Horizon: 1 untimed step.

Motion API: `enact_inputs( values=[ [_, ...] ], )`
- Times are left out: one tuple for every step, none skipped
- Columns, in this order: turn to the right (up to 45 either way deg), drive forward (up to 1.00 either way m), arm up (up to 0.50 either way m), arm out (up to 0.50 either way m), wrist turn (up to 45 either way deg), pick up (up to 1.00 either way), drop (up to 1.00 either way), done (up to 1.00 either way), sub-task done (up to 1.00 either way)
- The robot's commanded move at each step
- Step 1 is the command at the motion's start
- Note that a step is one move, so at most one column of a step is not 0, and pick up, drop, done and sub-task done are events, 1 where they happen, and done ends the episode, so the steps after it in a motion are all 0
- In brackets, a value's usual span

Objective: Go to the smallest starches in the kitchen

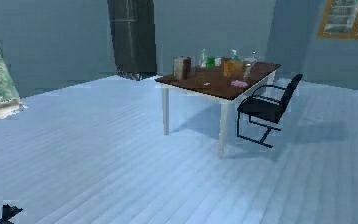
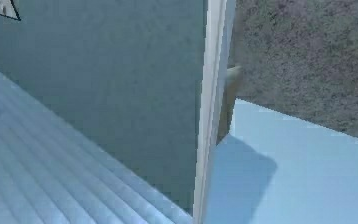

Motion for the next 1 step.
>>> enact_inputs(
  values=[
    [39.0,0.0,0.0,0.0,0.0,0.0,0.0,0.0,0.0]
  ],
)
